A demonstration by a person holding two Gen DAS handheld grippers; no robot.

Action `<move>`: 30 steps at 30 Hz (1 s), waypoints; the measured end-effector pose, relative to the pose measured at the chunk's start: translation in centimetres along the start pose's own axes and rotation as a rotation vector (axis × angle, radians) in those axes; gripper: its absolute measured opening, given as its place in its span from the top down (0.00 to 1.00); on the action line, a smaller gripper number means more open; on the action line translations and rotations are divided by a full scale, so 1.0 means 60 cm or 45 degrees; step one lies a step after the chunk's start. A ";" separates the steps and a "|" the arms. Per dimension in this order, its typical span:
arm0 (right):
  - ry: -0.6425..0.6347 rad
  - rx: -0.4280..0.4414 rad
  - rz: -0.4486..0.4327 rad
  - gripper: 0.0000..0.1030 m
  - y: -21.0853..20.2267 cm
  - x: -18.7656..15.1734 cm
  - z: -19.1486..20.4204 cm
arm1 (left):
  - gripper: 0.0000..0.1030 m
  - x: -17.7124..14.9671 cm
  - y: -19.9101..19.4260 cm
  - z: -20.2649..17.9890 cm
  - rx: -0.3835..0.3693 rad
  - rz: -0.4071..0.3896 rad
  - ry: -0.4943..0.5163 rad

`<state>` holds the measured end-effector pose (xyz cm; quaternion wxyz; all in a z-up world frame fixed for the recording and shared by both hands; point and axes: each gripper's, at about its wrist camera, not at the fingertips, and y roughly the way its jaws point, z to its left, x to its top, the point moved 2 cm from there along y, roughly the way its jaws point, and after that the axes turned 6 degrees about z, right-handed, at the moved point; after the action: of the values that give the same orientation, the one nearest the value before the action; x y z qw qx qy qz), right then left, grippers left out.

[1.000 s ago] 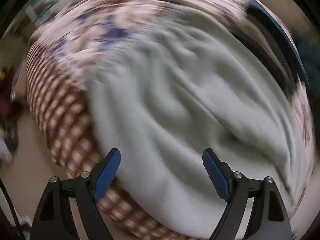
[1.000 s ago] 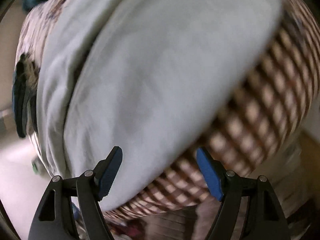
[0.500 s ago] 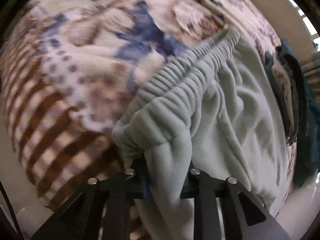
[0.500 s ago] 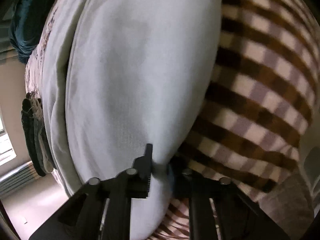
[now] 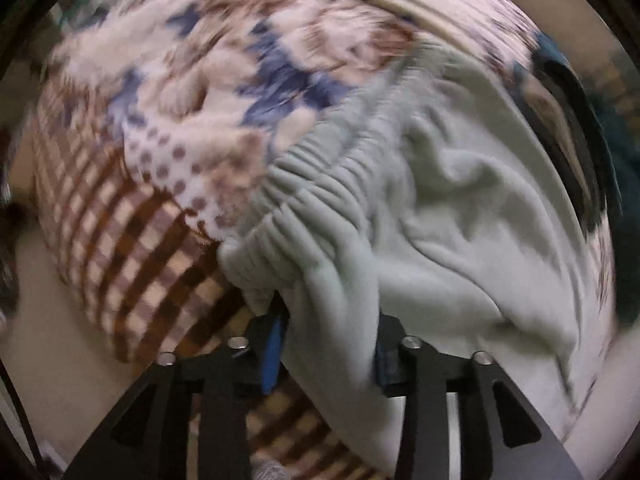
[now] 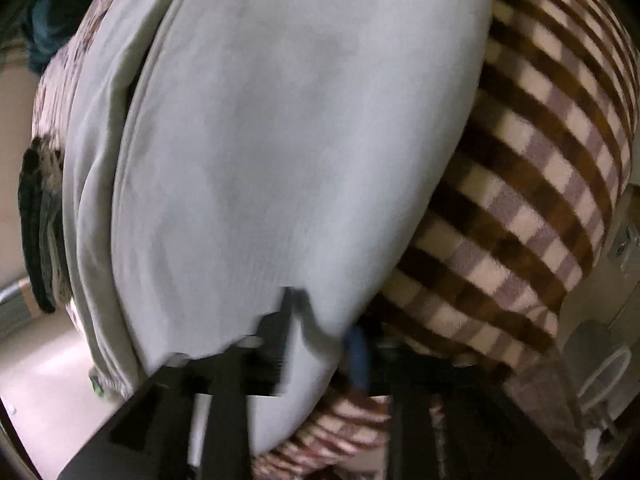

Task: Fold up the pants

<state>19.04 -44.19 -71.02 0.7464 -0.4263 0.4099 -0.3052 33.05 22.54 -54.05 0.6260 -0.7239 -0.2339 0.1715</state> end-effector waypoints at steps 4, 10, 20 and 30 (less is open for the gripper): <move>-0.208 -0.122 -0.007 0.37 -0.056 -0.023 0.041 | 0.14 -0.044 -0.069 -0.070 0.122 -0.071 0.185; -0.618 -0.232 0.010 0.25 -0.123 -0.026 0.171 | 0.06 -0.049 -0.081 -0.245 0.215 -0.051 0.445; -1.353 -0.632 0.002 0.21 -0.123 0.182 0.503 | 0.06 0.034 0.069 -0.642 0.402 -0.019 1.188; -1.856 -1.113 0.182 0.21 0.065 0.310 0.729 | 0.06 0.082 0.275 -0.765 0.714 0.312 1.725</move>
<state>66.48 -40.52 -67.87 0.6094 -0.7392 -0.0660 0.2790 64.02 -14.43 -62.90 0.7707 -0.5050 0.3385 -0.1907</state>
